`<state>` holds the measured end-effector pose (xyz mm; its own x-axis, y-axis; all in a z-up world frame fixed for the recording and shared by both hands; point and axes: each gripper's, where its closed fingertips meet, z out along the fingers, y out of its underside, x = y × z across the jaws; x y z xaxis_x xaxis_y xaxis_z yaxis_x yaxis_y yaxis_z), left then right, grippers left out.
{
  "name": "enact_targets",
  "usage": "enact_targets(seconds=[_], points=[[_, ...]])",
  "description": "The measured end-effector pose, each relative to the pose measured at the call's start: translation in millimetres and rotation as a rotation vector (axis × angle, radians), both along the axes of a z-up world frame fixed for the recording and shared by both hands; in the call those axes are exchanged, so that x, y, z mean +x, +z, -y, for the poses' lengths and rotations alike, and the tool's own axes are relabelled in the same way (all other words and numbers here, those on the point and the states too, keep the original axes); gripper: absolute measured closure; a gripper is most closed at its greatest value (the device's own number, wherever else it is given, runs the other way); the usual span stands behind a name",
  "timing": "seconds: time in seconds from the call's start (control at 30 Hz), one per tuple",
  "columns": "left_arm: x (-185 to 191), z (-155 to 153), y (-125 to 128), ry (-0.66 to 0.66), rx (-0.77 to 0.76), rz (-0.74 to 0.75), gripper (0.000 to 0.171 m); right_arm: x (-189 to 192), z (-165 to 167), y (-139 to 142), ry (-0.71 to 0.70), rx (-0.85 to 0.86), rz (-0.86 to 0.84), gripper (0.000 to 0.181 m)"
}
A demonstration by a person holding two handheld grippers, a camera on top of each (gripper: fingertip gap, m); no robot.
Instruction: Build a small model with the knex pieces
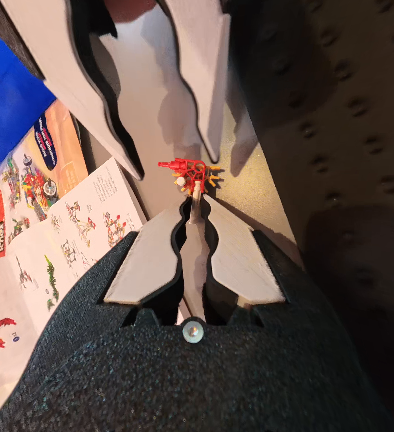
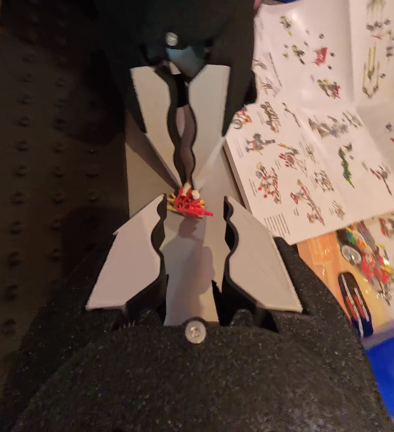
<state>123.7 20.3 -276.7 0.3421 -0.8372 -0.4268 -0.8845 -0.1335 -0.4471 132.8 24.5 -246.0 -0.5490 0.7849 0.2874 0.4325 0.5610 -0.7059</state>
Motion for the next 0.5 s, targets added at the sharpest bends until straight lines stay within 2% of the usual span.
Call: enact_targets(seconds=[0.1,0.27,0.37,0.5], points=[[1.6,-0.5,-0.2,-0.021,-0.030,0.025,0.167,-1.0,5.3,-11.0,0.074,0.069,0.025,0.130],[1.5,-1.3,-2.1,-0.046,-0.059,0.063,0.166,-5.1,5.8,-18.5,0.114,0.090,-0.025,0.157],[-0.1,-5.6,-2.3,-0.027,-0.051,0.076,0.165,-6.6,2.7,-18.2,0.099,0.058,-0.044,0.157],[-5.4,-14.4,1.8,0.059,0.007,0.084,0.147,-7.8,1.1,-17.7,0.089,0.024,-0.064,0.158]])
